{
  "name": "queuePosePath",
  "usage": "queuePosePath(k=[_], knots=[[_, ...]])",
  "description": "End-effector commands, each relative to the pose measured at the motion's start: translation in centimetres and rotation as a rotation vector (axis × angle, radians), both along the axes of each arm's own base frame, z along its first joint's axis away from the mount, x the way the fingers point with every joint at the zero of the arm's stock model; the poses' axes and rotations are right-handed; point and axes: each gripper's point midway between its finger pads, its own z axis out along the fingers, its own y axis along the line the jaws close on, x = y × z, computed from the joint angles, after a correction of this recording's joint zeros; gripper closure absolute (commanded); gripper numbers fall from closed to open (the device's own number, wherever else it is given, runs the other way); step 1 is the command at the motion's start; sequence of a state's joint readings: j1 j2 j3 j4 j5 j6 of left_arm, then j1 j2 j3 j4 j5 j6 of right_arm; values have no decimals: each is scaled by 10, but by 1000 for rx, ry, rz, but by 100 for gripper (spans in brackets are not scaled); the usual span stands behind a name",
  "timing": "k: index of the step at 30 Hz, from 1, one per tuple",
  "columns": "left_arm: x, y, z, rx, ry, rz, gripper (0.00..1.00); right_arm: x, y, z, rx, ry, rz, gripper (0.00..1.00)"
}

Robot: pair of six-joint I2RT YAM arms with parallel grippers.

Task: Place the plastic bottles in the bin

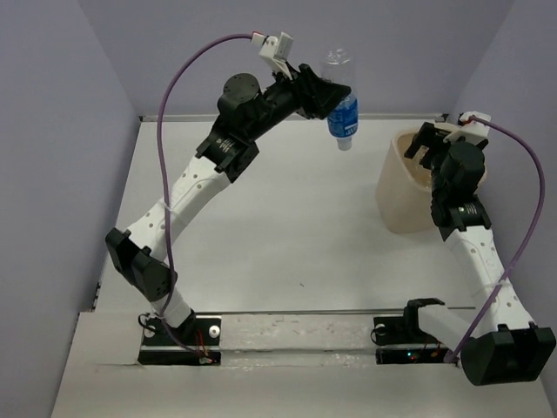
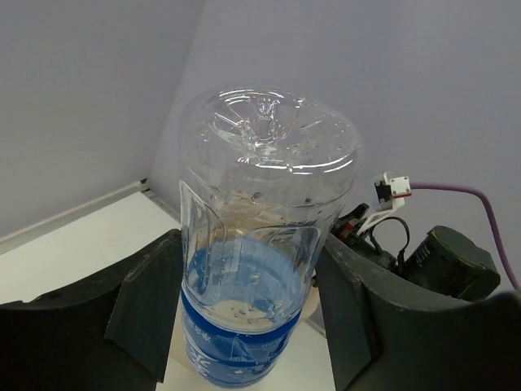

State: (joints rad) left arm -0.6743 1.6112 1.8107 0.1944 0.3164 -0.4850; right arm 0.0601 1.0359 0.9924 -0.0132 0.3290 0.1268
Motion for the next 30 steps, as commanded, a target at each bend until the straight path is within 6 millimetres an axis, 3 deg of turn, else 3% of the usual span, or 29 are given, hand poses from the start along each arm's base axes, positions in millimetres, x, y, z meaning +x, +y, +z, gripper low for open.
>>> queuePosePath(k=[1, 3, 4, 5, 6, 7, 8, 9, 10, 11, 13, 19, 20, 23, 24, 25, 28, 30], knots=[[-37, -20, 78, -157, -165, -97, 39, -38, 0, 80, 74, -209, 1, 4], [-30, -44, 67, -149, -150, -120, 39, -55, -1, 100, 87, -257, 3, 14], [-34, -48, 78, -171, -171, -131, 39, -76, -1, 120, 108, -326, 10, 51], [-28, -67, 65, -158, -153, -145, 39, -89, 1, 131, 121, -365, 23, 70], [-29, -74, 65, -163, -156, -153, 39, -103, 2, 144, 144, -413, 34, 86], [-31, -78, 74, -185, -173, -159, 39, -129, 2, 163, 152, -487, 48, 100], [-27, -97, 60, -177, -153, -178, 39, -142, 5, 173, 152, -524, 72, 100], [-30, -100, 69, -205, -175, -186, 39, -168, 4, 189, 155, -593, 82, 100], [-26, -110, 58, -197, -159, -195, 39, -169, 5, 190, 152, -593, 86, 100], [-21, -123, 49, -205, -147, -203, 39, -188, 5, 201, 146, -641, 94, 100], [-18, -144, 39, -220, -142, -218, 39, -206, 10, 210, 120, -659, 132, 100], [-19, -188, 10, -256, -135, -209, 39, -218, 32, 213, 117, -671, 261, 100], [-17, -199, -4, -245, -130, -206, 38, -218, 38, 214, 108, -668, 296, 100], [-19, -222, -25, -232, -138, -200, 26, -215, 49, 210, 107, -652, 356, 100], [-20, -226, -29, -233, -134, -208, 8, -214, 56, 209, 100, -644, 394, 100], [-19, -228, -32, -234, -128, -210, 1, -212, 59, 207, 100, -637, 408, 100], [-18, -229, -33, -217, -125, -204, 1, -208, 66, 202, 109, -618, 447, 100], [-24, -223, -22, -203, -163, -205, 1, -205, 69, 200, 116, -608, 464, 100]])
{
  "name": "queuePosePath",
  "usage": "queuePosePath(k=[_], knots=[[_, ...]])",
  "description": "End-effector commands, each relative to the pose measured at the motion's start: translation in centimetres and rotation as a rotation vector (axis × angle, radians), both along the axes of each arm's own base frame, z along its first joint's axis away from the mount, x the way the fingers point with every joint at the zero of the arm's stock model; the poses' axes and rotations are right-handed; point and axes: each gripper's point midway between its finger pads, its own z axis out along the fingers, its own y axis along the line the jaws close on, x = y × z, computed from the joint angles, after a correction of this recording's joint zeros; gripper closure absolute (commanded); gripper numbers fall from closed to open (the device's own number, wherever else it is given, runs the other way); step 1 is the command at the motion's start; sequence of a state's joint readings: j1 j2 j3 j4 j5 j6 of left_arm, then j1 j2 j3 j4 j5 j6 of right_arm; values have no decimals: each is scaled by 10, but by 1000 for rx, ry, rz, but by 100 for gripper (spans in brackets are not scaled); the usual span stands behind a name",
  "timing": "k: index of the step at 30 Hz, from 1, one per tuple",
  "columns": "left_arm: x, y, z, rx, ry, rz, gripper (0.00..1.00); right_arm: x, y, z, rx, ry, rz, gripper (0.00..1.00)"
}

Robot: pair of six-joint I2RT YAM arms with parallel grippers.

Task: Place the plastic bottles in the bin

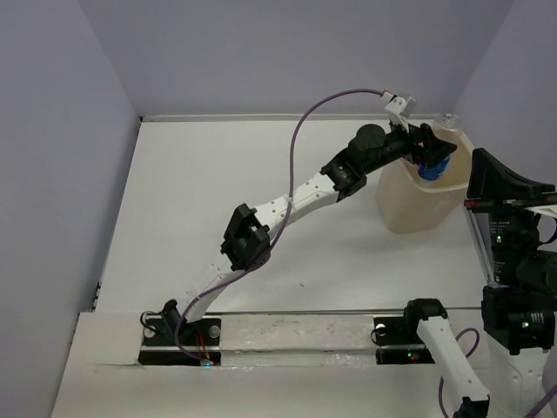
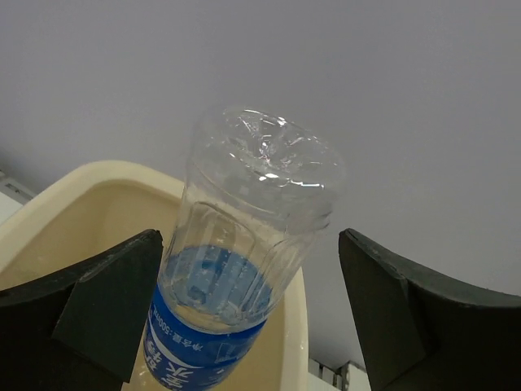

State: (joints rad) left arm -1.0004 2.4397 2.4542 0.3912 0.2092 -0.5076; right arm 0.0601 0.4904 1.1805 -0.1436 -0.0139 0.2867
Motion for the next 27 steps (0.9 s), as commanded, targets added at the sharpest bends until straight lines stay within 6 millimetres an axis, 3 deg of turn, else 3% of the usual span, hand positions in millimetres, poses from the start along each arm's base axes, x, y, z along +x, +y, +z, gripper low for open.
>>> queuePosePath(k=[1, 4, 7, 11, 13, 15, 17, 21, 25, 27], knots=[[-21, 40, 113, -183, -180, 25, 1, 4, 17, -3, -17, 13, 92, 100], [-33, 57, 143, -201, -230, 25, 1, 4, 19, -4, -10, 18, 107, 100], [-48, 87, 180, -216, -274, 40, 1, -3, 19, 2, -2, -5, 110, 100], [-53, 111, 199, -192, -293, 59, 1, -14, 18, 10, 2, -33, 112, 100], [-49, 113, 187, -152, -271, 62, 1, -19, 17, 13, 3, -47, 107, 100], [-53, 119, 188, -142, -264, 63, 1, -23, 15, 14, 6, -56, 100, 100], [-50, 115, 169, -100, -226, 62, 1, -24, 14, 15, 9, -59, 96, 100], [-52, 123, 159, -58, -198, 75, 1, -25, 14, 14, 4, -57, 90, 100], [-62, 148, 167, -57, -229, 113, 1, -25, 10, 14, -3, -57, 69, 100], [-66, 170, 172, -52, -244, 171, 1, -27, 10, 14, -6, -62, 65, 100]])
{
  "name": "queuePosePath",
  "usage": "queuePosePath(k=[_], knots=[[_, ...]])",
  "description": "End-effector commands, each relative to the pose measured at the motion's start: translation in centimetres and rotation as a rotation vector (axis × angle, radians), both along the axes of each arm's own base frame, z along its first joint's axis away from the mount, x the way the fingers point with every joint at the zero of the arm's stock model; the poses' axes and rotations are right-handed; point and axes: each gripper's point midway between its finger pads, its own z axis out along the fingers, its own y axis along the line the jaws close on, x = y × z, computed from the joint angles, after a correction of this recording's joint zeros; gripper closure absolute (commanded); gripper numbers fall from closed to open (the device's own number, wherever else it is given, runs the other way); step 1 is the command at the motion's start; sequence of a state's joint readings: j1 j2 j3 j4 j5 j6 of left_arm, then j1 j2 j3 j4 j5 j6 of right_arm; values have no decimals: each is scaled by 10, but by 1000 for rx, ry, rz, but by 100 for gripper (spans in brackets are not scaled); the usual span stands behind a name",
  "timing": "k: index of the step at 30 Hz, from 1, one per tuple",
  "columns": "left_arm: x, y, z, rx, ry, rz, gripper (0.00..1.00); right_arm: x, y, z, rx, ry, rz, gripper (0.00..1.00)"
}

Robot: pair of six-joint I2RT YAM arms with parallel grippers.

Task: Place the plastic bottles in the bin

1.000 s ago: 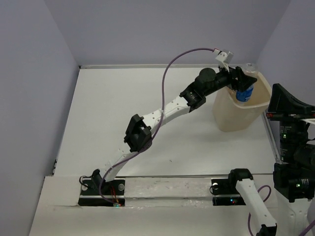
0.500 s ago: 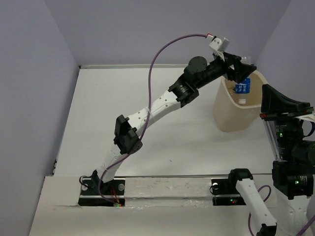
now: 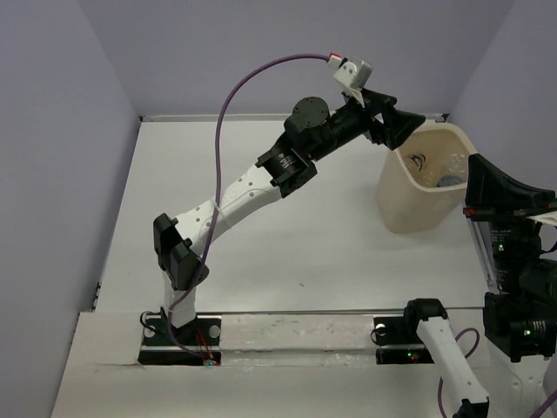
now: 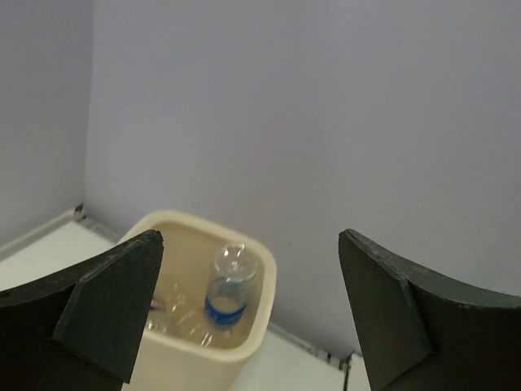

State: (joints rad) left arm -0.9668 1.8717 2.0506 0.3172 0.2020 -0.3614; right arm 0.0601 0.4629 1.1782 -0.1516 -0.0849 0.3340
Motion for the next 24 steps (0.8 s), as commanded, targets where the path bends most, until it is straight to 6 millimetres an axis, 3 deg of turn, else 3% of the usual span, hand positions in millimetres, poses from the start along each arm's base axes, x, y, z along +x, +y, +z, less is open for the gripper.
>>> queuePosePath(k=[1, 5, 6, 8, 9, 10, 12, 13, 14, 15, 16, 17, 19, 20, 22, 24], knots=[[-15, 49, 32, -34, -72, 104, 1, -17, -4, 14, -8, -54, -19, 100], [-24, 95, 19, -34, -21, 199, 1, -31, 2, 18, -17, -84, 16, 97], [-34, 109, 5, -20, 1, 197, 1, -33, 9, 17, -36, -93, 50, 94], [-50, 132, -15, 4, 24, 193, 1, -46, 19, 22, -54, -145, 105, 76], [-55, 140, -21, 12, 32, 194, 1, -44, 31, 12, -87, -137, 166, 63], [-58, 144, -47, 74, 53, 197, 1, -49, 36, 11, -90, -149, 204, 31], [-71, 176, -45, 73, 50, 239, 1, -51, 47, 5, -101, -151, 271, 1], [-73, 188, -50, 81, 59, 267, 1, -51, 50, 3, -93, -158, 297, 0], [-71, 198, -72, 124, 90, 306, 1, -43, 56, -12, -70, -122, 341, 0], [-82, 222, -60, 81, 73, 334, 1, -44, 62, -17, -82, -130, 384, 0], [-85, 234, -65, 86, 82, 357, 1, -40, 66, -26, -79, -114, 411, 0], [-89, 258, -65, 58, 85, 411, 1, -27, 69, -44, -65, -73, 430, 0], [-90, 280, -75, 61, 99, 474, 1, -15, 70, -63, -61, -31, 430, 0], [-99, 298, -67, 25, 86, 492, 1, -9, 69, -73, -61, -4, 424, 0], [-102, 312, -71, 30, 77, 520, 1, -5, 66, -82, -55, 9, 401, 0], [-107, 325, -70, 17, 71, 540, 1, -10, 63, -78, -51, -11, 381, 0]])
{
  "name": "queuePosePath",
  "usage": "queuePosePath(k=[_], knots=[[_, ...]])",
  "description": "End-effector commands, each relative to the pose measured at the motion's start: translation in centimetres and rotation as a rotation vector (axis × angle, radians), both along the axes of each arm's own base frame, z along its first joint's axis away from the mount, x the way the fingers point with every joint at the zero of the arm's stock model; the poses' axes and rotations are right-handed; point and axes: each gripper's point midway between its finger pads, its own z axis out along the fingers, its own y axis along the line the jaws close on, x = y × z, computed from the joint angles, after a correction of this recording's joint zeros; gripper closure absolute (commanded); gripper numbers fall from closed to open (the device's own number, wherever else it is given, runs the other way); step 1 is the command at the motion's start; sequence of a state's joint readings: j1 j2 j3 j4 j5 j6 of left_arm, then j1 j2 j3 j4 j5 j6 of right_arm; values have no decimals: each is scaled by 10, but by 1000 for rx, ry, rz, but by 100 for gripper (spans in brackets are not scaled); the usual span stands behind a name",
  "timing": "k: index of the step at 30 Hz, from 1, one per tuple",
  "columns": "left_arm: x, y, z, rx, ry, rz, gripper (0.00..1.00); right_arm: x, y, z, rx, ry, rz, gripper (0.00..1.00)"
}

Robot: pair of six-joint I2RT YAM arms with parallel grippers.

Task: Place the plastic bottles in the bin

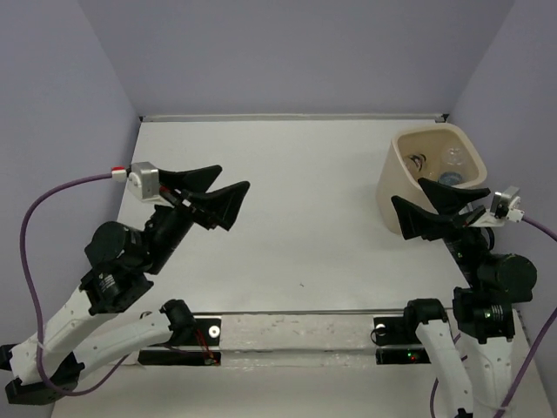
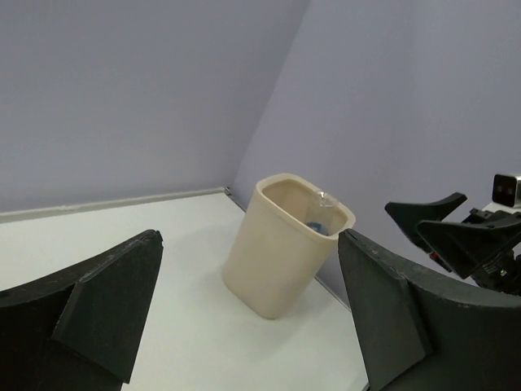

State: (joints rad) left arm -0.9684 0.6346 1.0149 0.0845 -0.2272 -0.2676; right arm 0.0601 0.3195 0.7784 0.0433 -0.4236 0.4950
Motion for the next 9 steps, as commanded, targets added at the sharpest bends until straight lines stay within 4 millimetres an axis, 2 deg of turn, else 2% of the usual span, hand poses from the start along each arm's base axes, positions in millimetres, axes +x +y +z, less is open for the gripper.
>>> queuePosePath(k=[1, 9], knots=[[5, 26, -12, 35, 2, 111, 1, -29, -4, 32, 18, -139, -12, 0], [0, 39, -8, 43, -26, 132, 1, -68, -22, 92, 6, -323, -126, 0]])
